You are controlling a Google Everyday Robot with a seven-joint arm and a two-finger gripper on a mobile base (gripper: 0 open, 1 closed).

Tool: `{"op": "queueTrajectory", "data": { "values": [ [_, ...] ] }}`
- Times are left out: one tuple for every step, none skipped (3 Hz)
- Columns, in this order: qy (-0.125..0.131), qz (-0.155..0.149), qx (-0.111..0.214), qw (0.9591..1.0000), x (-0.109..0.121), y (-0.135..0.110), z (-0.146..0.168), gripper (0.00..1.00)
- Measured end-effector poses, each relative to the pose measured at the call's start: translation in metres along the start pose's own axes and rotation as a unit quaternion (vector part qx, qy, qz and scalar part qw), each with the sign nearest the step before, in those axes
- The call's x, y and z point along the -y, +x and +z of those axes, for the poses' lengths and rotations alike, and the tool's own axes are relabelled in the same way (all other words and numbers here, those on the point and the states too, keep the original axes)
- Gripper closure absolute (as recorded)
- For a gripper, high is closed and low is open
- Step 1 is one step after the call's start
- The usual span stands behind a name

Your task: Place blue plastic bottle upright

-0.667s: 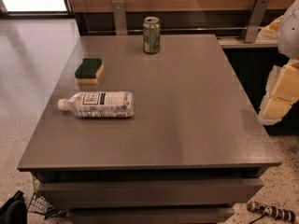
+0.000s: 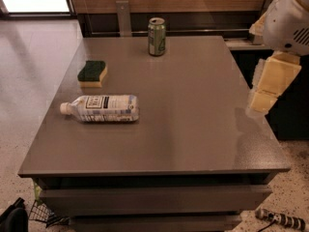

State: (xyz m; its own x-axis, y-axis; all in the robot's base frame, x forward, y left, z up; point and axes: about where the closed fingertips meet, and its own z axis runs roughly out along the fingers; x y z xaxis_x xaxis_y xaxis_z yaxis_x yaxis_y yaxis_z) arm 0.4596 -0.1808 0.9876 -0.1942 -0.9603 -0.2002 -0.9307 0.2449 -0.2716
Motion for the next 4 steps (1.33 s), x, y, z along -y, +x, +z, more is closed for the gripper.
{"op": "queueTrajectory", "data": {
  "values": [
    [-0.013, -0.004, -0.023, 0.9996, 0.011, -0.05, 0.029, 0.0],
    [-0.023, -0.016, -0.044, 0.9986, 0.01, -0.114, 0.062, 0.0],
    [-0.032, -0.039, -0.052, 0.9974, 0.007, -0.16, 0.082, 0.0],
    [-0.053, -0.069, -0.043, 0.9953, -0.004, -0.2, 0.1, 0.0]
  ]
}}
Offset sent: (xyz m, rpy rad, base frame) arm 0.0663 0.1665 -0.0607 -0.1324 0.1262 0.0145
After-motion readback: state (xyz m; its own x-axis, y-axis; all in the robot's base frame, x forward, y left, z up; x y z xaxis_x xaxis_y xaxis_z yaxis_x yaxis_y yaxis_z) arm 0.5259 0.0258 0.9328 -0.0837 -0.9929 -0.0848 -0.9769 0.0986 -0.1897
